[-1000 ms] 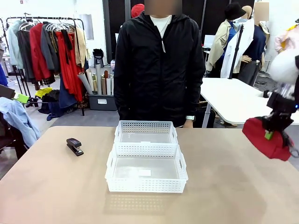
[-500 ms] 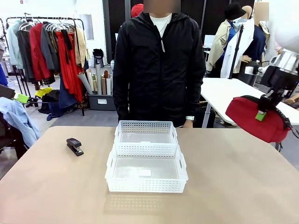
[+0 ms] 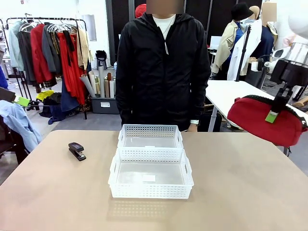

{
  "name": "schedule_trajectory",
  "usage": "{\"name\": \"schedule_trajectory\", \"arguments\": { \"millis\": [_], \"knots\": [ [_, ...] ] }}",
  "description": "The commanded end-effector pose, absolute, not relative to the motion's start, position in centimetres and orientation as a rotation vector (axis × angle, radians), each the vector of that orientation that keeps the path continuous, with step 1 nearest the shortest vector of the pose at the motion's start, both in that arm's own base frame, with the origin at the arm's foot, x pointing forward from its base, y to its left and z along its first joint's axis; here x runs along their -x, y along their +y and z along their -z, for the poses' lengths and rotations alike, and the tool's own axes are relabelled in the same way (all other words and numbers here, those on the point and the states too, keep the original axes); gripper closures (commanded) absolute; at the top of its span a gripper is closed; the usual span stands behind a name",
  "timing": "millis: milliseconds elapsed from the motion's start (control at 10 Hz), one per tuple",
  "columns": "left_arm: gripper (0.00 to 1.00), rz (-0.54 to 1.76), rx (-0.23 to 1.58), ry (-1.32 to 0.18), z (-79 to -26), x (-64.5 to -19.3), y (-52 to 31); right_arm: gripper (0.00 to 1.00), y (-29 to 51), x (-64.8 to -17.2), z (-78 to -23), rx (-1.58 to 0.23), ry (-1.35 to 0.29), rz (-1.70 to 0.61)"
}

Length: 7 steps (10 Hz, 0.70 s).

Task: Distribute items into two baskets.
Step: Pick up the Pencil pouch that the person points to.

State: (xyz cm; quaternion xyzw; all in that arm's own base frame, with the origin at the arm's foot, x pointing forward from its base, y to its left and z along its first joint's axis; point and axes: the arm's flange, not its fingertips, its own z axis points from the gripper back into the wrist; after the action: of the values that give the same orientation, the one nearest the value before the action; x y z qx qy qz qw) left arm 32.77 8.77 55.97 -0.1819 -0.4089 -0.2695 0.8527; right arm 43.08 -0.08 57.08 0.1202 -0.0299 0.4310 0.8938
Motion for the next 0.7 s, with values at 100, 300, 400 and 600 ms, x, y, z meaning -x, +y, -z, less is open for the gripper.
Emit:
{"name": "schedule_trajectory", "arguments": {
  "millis": [100,300,400,600],
  "knots": [
    [0.00,0.576,0.391,-0.866,-55.93,-32.82,8.75,1.00,-0.55,-43.03,-58.89,-0.238,-0.027,-1.039],
    [0.00,0.576,0.391,-0.866,-55.93,-32.82,8.75,1.00,-0.13,-42.54,-58.10,-0.241,-0.047,-0.975],
    [0.00,0.576,0.391,-0.866,-55.93,-32.82,8.75,1.00,-0.13,-42.54,-58.10,-0.241,-0.047,-0.975],
    [0.00,0.576,0.391,-0.866,-55.93,-32.82,8.75,1.00,-0.13,-42.54,-58.10,-0.241,-0.047,-0.975]
  ]
}}
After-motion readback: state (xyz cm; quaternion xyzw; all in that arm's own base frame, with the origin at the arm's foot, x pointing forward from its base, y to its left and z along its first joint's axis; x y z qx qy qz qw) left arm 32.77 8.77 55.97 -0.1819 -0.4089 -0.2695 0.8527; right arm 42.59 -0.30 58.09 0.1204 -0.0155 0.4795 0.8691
